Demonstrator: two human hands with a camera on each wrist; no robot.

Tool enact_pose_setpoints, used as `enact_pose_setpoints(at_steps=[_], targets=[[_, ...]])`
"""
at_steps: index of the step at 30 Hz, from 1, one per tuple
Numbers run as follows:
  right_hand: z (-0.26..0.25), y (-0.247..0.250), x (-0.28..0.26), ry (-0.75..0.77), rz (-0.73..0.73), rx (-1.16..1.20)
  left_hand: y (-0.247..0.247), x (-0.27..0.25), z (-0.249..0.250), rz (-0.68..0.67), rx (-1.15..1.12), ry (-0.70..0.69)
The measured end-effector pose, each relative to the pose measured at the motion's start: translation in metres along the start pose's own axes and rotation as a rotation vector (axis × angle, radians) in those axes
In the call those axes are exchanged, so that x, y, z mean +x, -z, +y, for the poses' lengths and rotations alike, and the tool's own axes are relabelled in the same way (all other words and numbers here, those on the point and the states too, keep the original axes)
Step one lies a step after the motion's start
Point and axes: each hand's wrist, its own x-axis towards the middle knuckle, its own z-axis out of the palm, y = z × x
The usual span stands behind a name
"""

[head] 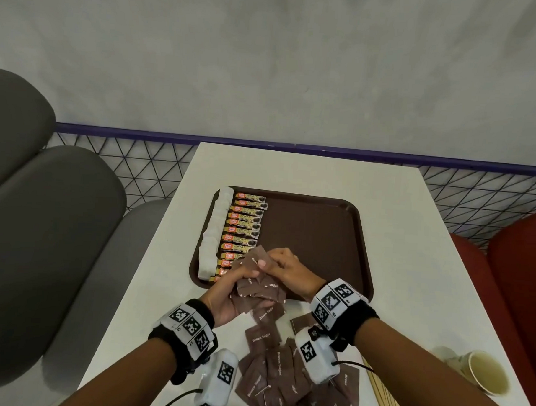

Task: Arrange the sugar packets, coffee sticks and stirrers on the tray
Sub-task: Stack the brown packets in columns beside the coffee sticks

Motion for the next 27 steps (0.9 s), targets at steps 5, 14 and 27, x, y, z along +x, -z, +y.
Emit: enact_pose_setpoints(at_steps=[5, 14, 27], targets=[[0.002, -0.003, -0.005, -0.028, 0.138, 0.414, 0.005, 0.004, 0.001, 0.043, 0.042, -0.024], [0.002, -0.009, 0.002, -0.03, 0.162, 0.689, 0.005, 0.012, 0.012, 0.083, 0.08, -0.073], [0.02, 0.04, 0.072, -0.124, 0.421, 0.605, 0.029, 0.04, 0.036, 0.164, 0.036, -0.084]])
